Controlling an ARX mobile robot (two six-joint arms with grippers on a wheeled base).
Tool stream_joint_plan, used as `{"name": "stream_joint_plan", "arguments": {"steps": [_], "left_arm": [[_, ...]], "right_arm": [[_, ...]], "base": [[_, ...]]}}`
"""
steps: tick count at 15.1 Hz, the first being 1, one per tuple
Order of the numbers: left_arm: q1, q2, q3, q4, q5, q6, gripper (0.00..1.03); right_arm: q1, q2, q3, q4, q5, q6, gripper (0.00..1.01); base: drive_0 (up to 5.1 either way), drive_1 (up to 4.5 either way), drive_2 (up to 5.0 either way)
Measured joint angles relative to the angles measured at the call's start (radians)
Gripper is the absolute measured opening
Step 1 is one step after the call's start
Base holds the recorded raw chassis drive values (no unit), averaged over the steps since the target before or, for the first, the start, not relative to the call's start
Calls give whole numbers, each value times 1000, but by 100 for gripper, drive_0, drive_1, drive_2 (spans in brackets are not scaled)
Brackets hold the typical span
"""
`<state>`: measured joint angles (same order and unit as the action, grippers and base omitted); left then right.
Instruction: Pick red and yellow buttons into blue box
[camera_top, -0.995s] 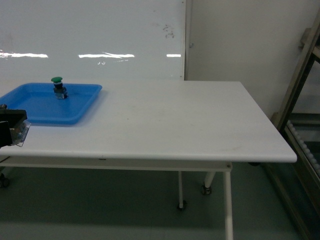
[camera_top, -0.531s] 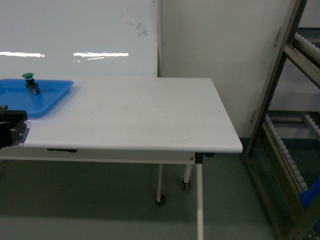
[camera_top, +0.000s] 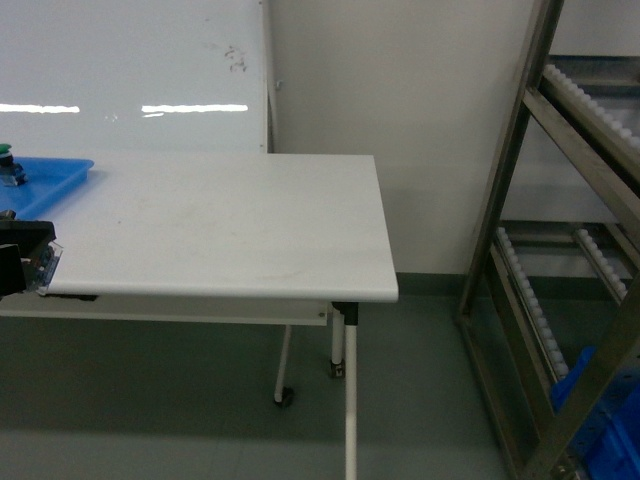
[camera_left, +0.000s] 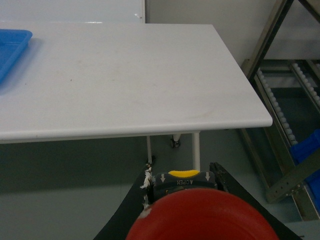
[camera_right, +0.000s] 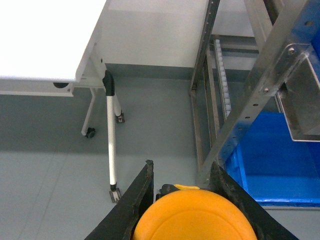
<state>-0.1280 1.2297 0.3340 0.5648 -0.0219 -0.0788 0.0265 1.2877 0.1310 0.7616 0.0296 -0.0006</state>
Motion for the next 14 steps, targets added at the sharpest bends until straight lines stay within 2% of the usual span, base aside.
{"name": "stream_joint_plan", "arguments": {"steps": [14], "left_arm": [[0, 2, 0, 0, 0, 0, 27]], "right_arm": [[0, 0, 0, -1, 0, 0, 31]], "base": [[498, -245, -245]]}}
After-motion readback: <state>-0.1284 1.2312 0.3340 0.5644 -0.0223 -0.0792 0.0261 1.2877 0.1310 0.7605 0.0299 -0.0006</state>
